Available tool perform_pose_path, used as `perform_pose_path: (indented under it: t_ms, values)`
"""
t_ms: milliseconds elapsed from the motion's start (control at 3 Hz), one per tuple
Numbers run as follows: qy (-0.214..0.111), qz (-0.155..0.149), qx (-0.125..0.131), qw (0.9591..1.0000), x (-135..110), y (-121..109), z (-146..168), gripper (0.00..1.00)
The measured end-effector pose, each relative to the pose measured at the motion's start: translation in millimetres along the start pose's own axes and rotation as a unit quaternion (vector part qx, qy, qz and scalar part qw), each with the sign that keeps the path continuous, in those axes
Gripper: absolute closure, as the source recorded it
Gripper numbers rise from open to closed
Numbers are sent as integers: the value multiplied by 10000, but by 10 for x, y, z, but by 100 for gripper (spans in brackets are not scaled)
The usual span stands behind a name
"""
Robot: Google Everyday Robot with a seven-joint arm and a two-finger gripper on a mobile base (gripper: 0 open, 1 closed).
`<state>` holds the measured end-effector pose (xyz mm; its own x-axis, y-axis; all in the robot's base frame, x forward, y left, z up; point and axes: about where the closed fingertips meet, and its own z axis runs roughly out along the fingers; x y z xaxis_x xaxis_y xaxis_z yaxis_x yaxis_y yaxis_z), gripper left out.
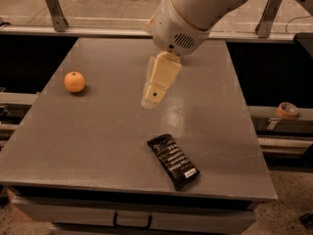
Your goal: Move orange near rxbar chocolate
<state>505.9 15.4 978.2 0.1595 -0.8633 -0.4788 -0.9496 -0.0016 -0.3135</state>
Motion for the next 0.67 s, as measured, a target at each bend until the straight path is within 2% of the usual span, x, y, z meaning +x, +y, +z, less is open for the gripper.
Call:
perform_pose_path:
  t_ms: [333, 667]
  values:
    - [-611, -139, -22, 9980, -390, -178, 343, 0]
    - [-1131, -270, -15, 9932, -748, -407, 828, 0]
